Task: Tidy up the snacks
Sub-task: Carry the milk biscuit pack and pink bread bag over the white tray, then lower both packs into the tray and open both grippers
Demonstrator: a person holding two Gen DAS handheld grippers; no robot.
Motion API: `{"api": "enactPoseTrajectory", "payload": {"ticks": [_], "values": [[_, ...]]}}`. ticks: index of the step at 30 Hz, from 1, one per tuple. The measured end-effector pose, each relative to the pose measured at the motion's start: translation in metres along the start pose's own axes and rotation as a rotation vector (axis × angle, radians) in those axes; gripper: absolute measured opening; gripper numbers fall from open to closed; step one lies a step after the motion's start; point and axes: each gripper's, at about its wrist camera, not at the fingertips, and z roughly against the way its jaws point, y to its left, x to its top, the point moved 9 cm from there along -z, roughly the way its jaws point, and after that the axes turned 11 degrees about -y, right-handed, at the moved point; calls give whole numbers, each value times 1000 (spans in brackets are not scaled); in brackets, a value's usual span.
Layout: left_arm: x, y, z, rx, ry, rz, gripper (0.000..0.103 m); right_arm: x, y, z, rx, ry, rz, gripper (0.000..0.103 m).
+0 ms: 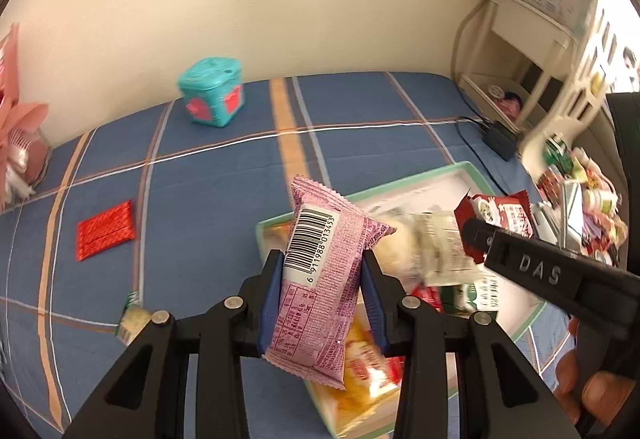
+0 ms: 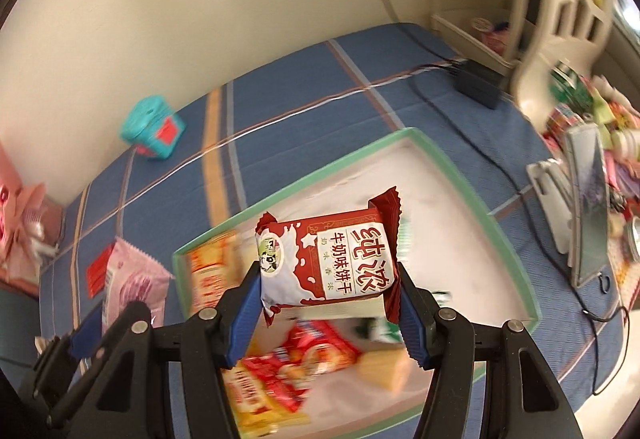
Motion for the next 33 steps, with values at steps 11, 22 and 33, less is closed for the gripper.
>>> {"api": "enactPoseTrajectory", "payload": {"ticks": [11,22,33], "values": [[-5,-38,-14,-13,16,-80,39,13,-66,-2,-53,-10,-90,64],[-19,-39,-32,-14,69,-76,39,1,-79,-26,-70,46,-103,64],[-25,-36,-37,-19,96,-50,39,-13,-85,-43,-96,96,-107,64]]}}
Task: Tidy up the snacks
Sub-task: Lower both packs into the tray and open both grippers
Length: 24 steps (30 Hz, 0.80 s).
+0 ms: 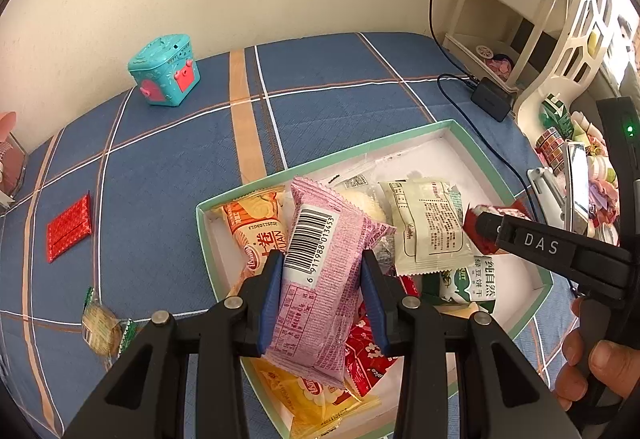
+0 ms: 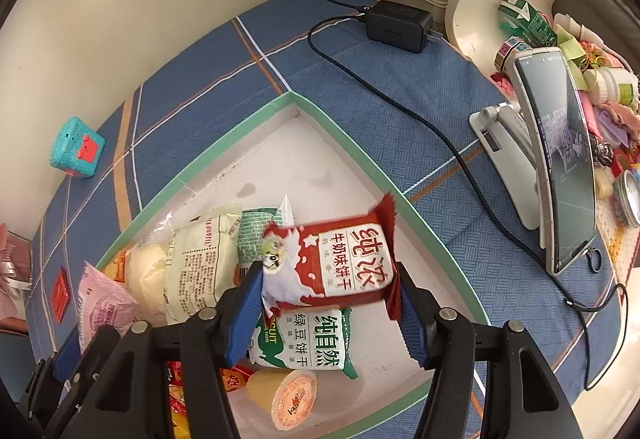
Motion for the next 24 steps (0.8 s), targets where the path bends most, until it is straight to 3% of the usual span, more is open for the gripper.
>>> {"api": "enactPoseTrajectory", "payload": {"ticks": [3,7,13,19,21,24], "values": [[-1,1,0,1,6,4,40,-2,-2,-1,-3,5,-1,64],[1,1,3,-6,3,11,49,-3,-3,-1,-10,11,2,65],[1,6,8,-8,3,14,51,-7,-3,-1,-27,19,6,66],[0,20,14,-3,7,46,53,-9,-1,7,-48,2,30,73],[0,26,16,2,5,58,54,-11,1,11,-47,-3,33,85],[-1,37,19,14,5,82,69,-13,5,17,-36,-14,43,85]]}}
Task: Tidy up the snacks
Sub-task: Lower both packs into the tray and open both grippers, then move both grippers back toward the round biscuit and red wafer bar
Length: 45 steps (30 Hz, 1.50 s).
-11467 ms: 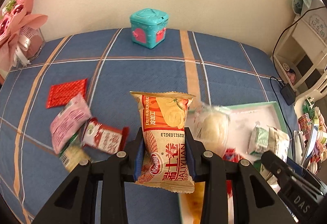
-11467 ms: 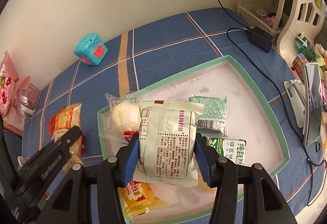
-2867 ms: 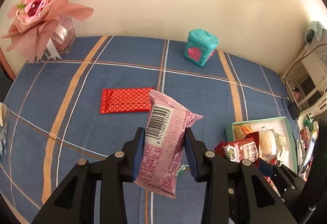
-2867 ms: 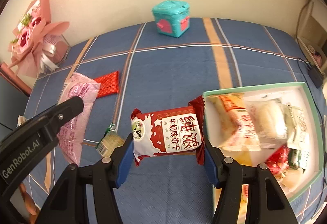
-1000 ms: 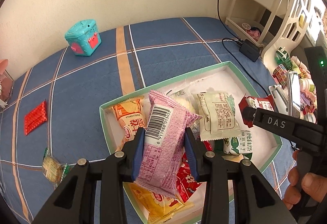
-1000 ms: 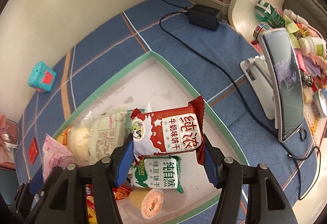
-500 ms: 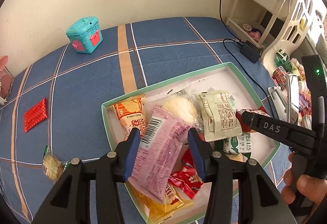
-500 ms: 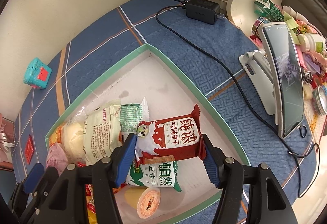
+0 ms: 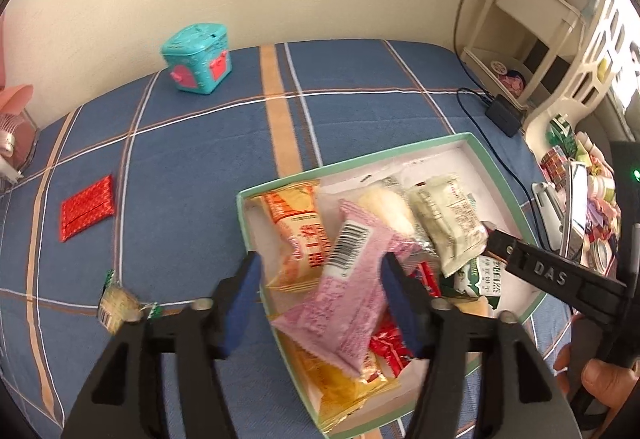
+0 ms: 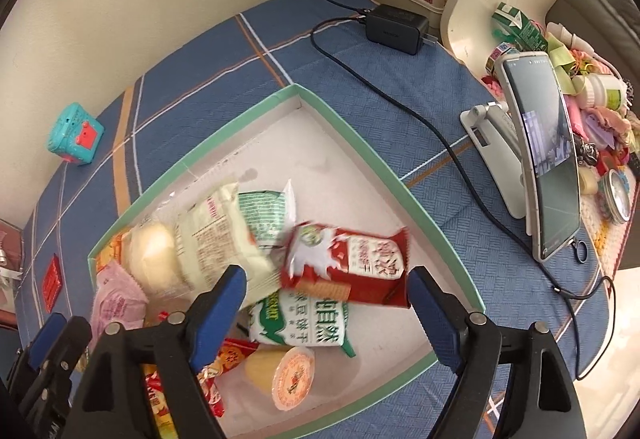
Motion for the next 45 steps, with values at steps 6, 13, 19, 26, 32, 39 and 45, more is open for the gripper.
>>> {"api": "enactPoseTrajectory", "payload": {"ticks": [6,13,19,26,32,39,45], "values": [[-2,23,4,42,-2,42,71,-4,14,11,4,-28,38,98],[-10,58,13,89,-13,123,88,-6,26,33,-8,-86,68,103],[-19,89,24,170,-28,147,93,-13,46,54,23,-125,98,103],[-32,124,37,239,-21,153,93,-36,87,68,74,-132,180,103],[-39,151,51,265,-26,172,93,-63,130,73,126,-112,242,103],[-47,199,66,312,-26,232,93,-89,179,75,177,-87,307,103],[-59,244,73,355,-14,313,93,-105,213,78,237,-68,346,103]]}}
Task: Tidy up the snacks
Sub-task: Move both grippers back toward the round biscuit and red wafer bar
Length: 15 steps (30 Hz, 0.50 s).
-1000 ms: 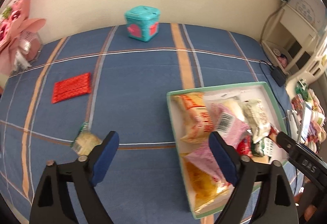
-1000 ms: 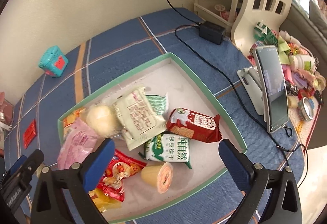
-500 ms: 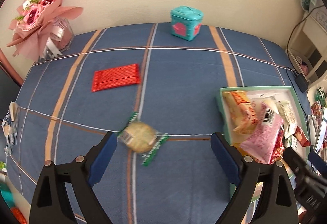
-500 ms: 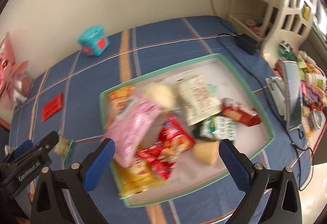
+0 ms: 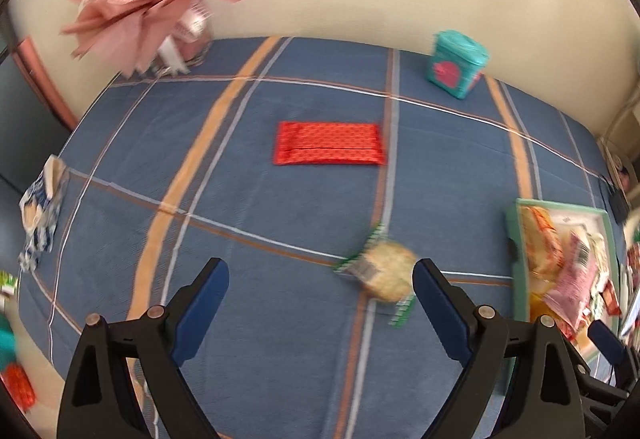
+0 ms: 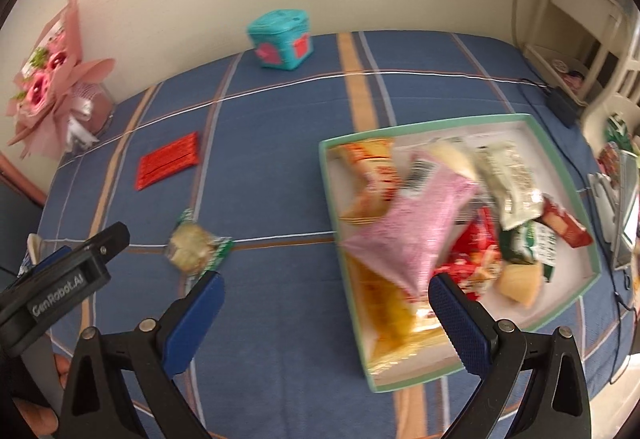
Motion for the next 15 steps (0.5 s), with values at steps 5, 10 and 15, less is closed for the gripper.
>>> {"api": "enactPoseTrajectory", "payload": {"ticks": [5,10,15], "values": [[-2,19,-9,10,23,27,93,-4,21,-9,40,27,-4,103],[-7,29,-22,18,56,38,93,-7,37,-18,56,44,3,103],[-20,31,-39,19,115,50,93,-14,50,-36,76,81,16,103]]}}
